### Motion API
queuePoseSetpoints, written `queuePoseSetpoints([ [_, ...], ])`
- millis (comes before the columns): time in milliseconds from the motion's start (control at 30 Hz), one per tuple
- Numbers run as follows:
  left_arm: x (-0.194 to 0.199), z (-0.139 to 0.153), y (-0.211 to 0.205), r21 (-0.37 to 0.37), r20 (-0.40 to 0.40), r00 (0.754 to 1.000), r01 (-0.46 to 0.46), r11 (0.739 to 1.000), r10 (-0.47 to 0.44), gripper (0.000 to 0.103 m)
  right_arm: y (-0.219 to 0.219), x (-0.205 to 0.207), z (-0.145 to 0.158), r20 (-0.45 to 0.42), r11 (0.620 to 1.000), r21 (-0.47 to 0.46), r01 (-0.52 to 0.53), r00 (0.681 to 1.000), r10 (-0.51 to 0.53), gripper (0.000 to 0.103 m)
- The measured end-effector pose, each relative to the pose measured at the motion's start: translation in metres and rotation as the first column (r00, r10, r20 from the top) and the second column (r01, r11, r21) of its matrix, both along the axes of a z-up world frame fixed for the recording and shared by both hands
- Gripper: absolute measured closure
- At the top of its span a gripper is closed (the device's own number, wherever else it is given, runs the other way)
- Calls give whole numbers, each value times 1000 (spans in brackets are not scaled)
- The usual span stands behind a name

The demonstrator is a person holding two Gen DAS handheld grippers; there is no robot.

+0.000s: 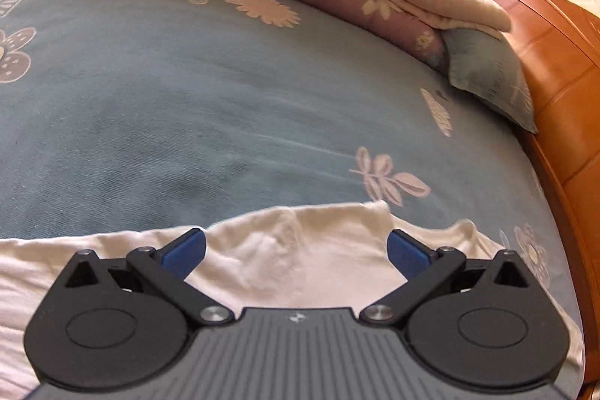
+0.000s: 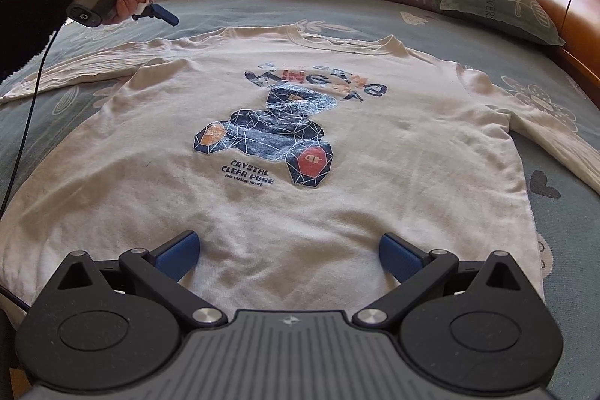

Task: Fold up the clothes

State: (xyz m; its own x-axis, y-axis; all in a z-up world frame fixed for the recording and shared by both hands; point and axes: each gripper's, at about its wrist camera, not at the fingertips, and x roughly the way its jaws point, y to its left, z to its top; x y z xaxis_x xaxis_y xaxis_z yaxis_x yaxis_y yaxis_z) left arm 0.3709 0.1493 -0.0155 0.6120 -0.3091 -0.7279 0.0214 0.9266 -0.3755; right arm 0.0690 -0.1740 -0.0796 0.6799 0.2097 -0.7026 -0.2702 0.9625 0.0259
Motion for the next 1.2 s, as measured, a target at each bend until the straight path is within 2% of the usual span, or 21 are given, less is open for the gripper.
queuePoseSetpoints([
  [167,-49,18,-33,2,45,984,174,985,-174,1,-12,4,12,-12,997,60,39,999,-38,0],
  [267,-79,21,-51,1,66,962,266,964,-266,1,-52,19,30,7,989,116,95,995,-96,0],
  [367,-101,9,-67,40,44,954,295,955,-297,1,-94,35,50,25,973,175,151,987,-158,0],
  [433,-116,-1,-78,89,32,953,296,951,-300,1,-123,45,62,35,959,214,188,979,-200,0],
  [500,-132,-9,-87,134,24,954,293,947,-298,1,-161,62,69,50,929,284,238,964,-263,0],
  [633,-149,-19,-98,143,12,962,268,953,-273,1,-224,106,66,58,868,373,327,926,-373,0],
  [767,-158,-27,-112,153,-12,967,252,955,-254,1,-262,153,43,-56,758,549,353,920,-388,0],
  [867,-163,-31,-124,171,-36,962,271,947,-269,1,-265,174,22,-115,703,624,341,930,-349,0],
  [933,-164,-34,-130,170,-53,960,278,945,-273,1,-267,180,8,-160,682,641,352,931,-329,0],
  [1033,-164,-38,-135,176,-67,963,268,947,-260,1,-277,167,-4,-142,661,673,332,935,-325,0],
  [1133,-162,-42,-138,163,-76,965,261,952,-251,1,-291,142,-2,-128,683,636,359,922,-366,0],
  [1200,-161,-44,-140,167,-78,967,252,953,-242,1,-307,122,-1,-122,680,627,380,910,-396,0],
])
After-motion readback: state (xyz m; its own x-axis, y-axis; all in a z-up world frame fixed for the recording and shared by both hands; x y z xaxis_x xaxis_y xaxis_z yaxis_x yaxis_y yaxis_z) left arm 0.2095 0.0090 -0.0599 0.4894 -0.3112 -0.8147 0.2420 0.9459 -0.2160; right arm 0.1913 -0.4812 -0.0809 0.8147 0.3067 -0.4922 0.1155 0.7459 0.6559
